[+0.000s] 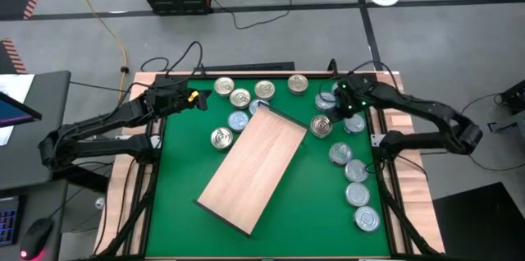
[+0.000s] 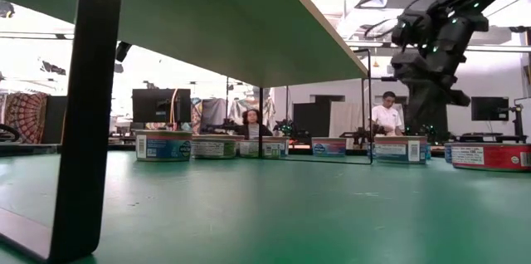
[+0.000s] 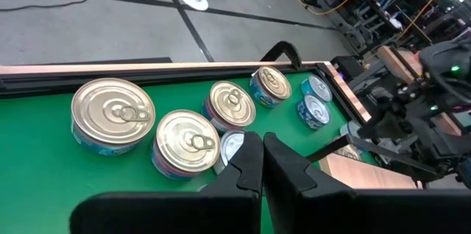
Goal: Stack canned seafood by type on shelf
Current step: Put the blue pink tuna can on the shelf
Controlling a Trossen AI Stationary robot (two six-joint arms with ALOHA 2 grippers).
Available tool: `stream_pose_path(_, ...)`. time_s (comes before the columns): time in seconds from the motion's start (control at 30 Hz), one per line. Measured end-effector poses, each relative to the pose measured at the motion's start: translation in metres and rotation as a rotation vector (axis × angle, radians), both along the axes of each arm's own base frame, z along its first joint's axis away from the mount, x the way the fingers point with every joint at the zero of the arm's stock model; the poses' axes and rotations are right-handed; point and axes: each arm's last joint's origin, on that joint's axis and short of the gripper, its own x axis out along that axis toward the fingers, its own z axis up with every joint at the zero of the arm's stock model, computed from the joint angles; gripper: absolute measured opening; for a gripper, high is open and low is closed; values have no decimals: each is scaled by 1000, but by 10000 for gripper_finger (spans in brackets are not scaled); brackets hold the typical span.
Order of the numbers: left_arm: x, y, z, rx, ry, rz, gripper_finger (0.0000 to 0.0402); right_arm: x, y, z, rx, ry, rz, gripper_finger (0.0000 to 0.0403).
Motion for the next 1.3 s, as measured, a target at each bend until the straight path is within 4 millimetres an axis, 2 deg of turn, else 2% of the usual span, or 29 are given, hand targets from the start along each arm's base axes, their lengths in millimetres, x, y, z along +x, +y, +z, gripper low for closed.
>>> stream_pose_path(0.1,0,0,0,0,0,-1,0,2,-6,-10,21,42,14,163)
stream_pose_path(0.23,0,0,0,-3,-2,-10,0,6,-13,-21,41,74,16,163)
stream_pose_path(0.43,0,-1,0,-13,-9,-19,0,6,-20,-32,52,157,-19,100)
stream_pose_path(0.63,1,-1,0,-18,-11,-35,0,-9,-30,-44,105,238,-116,29)
stream_pose_path(0.77,1,-1,0,-18,-12,-35,0,-16,-39,-44,102,229,-135,14)
stream_pose_path(0.87,1,-1,0,-17,-12,-35,0,-21,-41,-40,89,228,-155,35)
stream_pose_path(1.0,1,-1,0,-18,-11,-35,0,-25,-45,-21,40,217,-166,77)
stream_pose_path(1.17,1,-1,0,-16,-12,-34,0,-21,-44,19,-81,205,-75,104)
stream_pose_path(1.3,1,-1,1,-6,-20,-25,1,-10,-30,42,-140,163,53,142)
